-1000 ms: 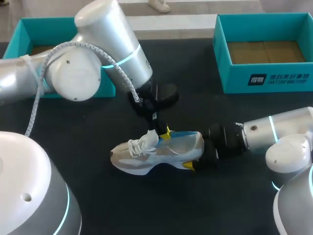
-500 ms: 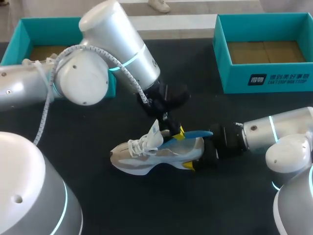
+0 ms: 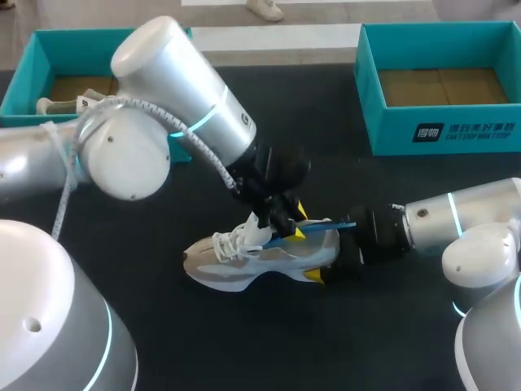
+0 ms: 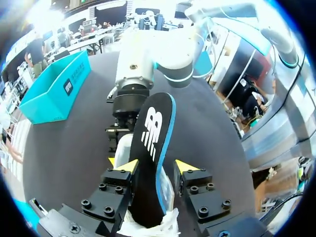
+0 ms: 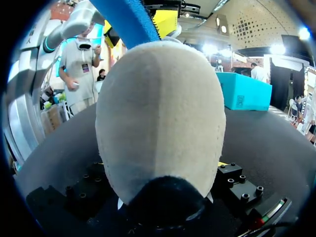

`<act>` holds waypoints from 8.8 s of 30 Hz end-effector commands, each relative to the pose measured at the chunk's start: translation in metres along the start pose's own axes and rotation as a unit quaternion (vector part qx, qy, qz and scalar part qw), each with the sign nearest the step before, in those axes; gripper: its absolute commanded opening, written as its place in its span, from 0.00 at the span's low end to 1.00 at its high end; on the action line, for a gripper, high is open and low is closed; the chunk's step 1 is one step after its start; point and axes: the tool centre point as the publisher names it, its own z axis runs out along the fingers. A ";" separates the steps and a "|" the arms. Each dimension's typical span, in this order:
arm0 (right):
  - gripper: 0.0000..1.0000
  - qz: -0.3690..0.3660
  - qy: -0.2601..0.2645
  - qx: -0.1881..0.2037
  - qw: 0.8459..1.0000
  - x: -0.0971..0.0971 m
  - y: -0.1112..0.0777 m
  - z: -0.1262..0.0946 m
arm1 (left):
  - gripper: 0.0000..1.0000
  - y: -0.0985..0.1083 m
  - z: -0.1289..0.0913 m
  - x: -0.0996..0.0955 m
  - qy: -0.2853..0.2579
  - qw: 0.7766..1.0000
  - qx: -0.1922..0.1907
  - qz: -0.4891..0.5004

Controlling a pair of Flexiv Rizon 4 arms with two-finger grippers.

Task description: Take the shoe out of the shoebox, open the shoe tongue, remove and reinsert the insole, then place the shoe into the shoebox

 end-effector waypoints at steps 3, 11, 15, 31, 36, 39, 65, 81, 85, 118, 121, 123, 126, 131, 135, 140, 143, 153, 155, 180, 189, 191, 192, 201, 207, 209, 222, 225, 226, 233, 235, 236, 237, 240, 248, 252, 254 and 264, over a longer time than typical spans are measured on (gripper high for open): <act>0.00 0.000 0.000 0.003 1.000 -0.002 -0.004 0.003 | 0.44 0.004 0.005 0.009 -0.036 0.999 0.006 0.016; 0.00 0.000 0.000 0.003 1.000 -0.002 -0.004 0.003 | 0.43 0.005 0.017 0.006 -0.064 0.997 0.004 0.030; 0.00 0.000 0.000 0.003 1.000 -0.002 -0.004 0.003 | 0.39 0.007 0.023 0.000 -0.079 0.996 0.004 0.033; 0.00 0.000 0.000 0.003 1.000 -0.002 -0.004 0.003 | 0.00 0.001 -0.005 0.006 -0.049 0.998 0.025 0.020; 0.00 0.000 0.000 0.003 1.000 -0.002 -0.004 0.003 | 0.00 -0.018 -0.029 0.007 -0.013 0.999 0.052 0.008; 0.00 0.000 0.000 0.003 1.000 -0.002 -0.004 0.003 | 0.00 -0.028 -0.039 0.008 0.001 0.998 0.060 -0.008; 0.00 0.000 0.000 0.003 1.000 -0.002 -0.004 0.003 | 0.00 -0.103 -0.137 -0.003 0.046 0.929 0.355 -0.090; 0.00 0.000 0.000 0.003 1.000 -0.002 -0.004 0.003 | 0.00 -0.103 -0.137 -0.003 0.046 0.929 0.355 -0.090; 0.00 0.000 0.000 0.003 1.000 -0.002 -0.004 0.003 | 0.00 -0.097 -0.146 0.006 0.081 0.915 0.365 -0.154; 0.00 0.000 0.000 0.003 1.000 -0.002 -0.004 0.003 | 0.00 -0.174 -0.256 0.092 0.244 0.805 0.450 -0.299; 0.00 0.000 0.000 0.003 1.000 -0.002 -0.004 0.003 | 0.00 -0.181 -0.263 0.102 0.242 0.805 0.452 -0.299; 0.00 0.000 0.000 0.003 1.000 -0.002 -0.004 0.003 | 0.00 -0.184 -0.267 0.106 0.245 0.802 0.455 -0.299; 0.00 0.000 0.000 0.003 1.000 -0.002 -0.004 0.003 | 0.00 -0.187 -0.271 0.110 0.244 0.803 0.456 -0.296; 0.00 0.000 0.000 0.003 1.000 -0.002 -0.004 0.003 | 0.00 -0.191 -0.273 0.113 0.246 0.803 0.457 -0.293; 0.00 0.000 0.000 0.003 1.000 -0.002 -0.004 0.003 | 0.00 -0.191 -0.272 0.115 0.250 0.803 0.454 -0.293; 0.00 0.000 0.000 0.003 1.000 -0.002 -0.004 0.003 | 0.00 -0.191 -0.271 0.115 0.250 0.802 0.455 -0.294; 0.00 0.000 0.000 0.003 1.000 -0.002 -0.004 0.003 | 0.00 -0.191 -0.271 0.115 0.250 0.802 0.455 -0.294; 0.46 0.000 0.000 0.003 1.000 -0.002 -0.004 0.003 | 0.00 -0.191 -0.271 0.115 0.250 0.802 0.455 -0.294; 1.00 0.000 -0.008 0.010 1.000 -0.002 -0.001 -0.001 | 0.00 -0.191 -0.271 0.115 0.250 0.802 0.455 -0.294; 1.00 0.002 -0.003 0.157 0.988 0.004 0.033 -0.047 | 0.00 -0.191 -0.271 0.115 0.250 0.802 0.455 -0.294; 1.00 -0.003 -0.006 0.281 0.960 0.009 0.054 -0.066 | 0.00 -0.191 -0.271 0.115 0.250 0.802 0.455 -0.294; 1.00 -0.007 -0.006 0.300 0.954 0.010 0.057 -0.069 | 0.00 -0.191 -0.271 0.115 0.250 0.802 0.455 -0.294; 1.00 -0.006 -0.007 0.309 0.951 0.010 0.058 -0.070 | 0.00 -0.191 -0.271 0.115 0.250 0.802 0.455 -0.294; 1.00 0.003 -0.012 0.339 0.941 0.011 0.060 -0.073 | 0.00 -0.191 -0.271 0.115 0.250 0.802 0.455 -0.294; 1.00 0.003 -0.012 0.339 0.941 0.011 0.060 -0.073 | 0.00 -0.191 -0.271 0.115 0.250 0.802 0.455 -0.294; 1.00 0.003 -0.012 0.339 0.941 0.011 0.060 -0.073 | 0.00 -0.191 -0.271 0.115 0.250 0.802 0.455 -0.294; 1.00 -0.003 -0.047 0.415 0.908 -0.002 0.101 -0.089 | 0.00 -0.191 -0.271 0.115 0.250 0.802 0.455 -0.294; 1.00 0.000 -0.050 0.431 0.901 -0.001 0.103 -0.088 | 0.00 -0.191 -0.271 0.115 0.250 0.802 0.455 -0.294; 1.00 -0.002 -0.051 0.434 0.900 -0.001 0.104 -0.088 | 0.00 -0.191 -0.271 0.115 0.250 0.802 0.455 -0.294; 1.00 -0.035 -0.043 0.457 0.888 0.001 0.101 -0.080 | 0.00 -0.191 -0.271 0.115 0.250 0.802 0.455 -0.294; 1.00 -0.034 -0.038 0.463 0.885 0.002 0.098 -0.079 | 0.00 -0.191 -0.271 0.115 0.250 0.802 0.455 -0.294; 1.00 -0.034 -0.037 0.463 0.885 0.002 0.096 -0.079 | 0.00 -0.191 -0.271 0.115 0.250 0.802 0.455 -0.294; 1.00 -0.028 -0.034 0.459 0.887 0.003 0.094 -0.078 | 0.00 -0.191 -0.271 0.115 0.250 0.802 0.455 -0.294; 1.00 -0.024 -0.032 0.457 0.889 0.002 0.089 -0.077 | 0.00 -0.191 -0.271 0.115 0.250 0.802 0.455 -0.294; 1.00 -0.017 -0.030 0.456 0.889 0.003 0.087 -0.075 | 0.00 -0.191 -0.271 0.115 0.250 0.802 0.455 -0.294; 1.00 -0.017 -0.030 0.456 0.889 0.003 0.087 -0.075 | 0.00 -0.191 -0.271 0.115 0.250 0.802 0.455 -0.294; 1.00 -0.005 -0.038 0.457 0.889 0.001 0.089 -0.073 | 0.00 -0.191 -0.271 0.115 0.250 0.802 0.455 -0.294; 1.00 -0.015 -0.023 0.440 0.897 -0.038 0.097 -0.036 | 0.00 -0.191 -0.271 0.115 0.250 0.802 0.455 -0.294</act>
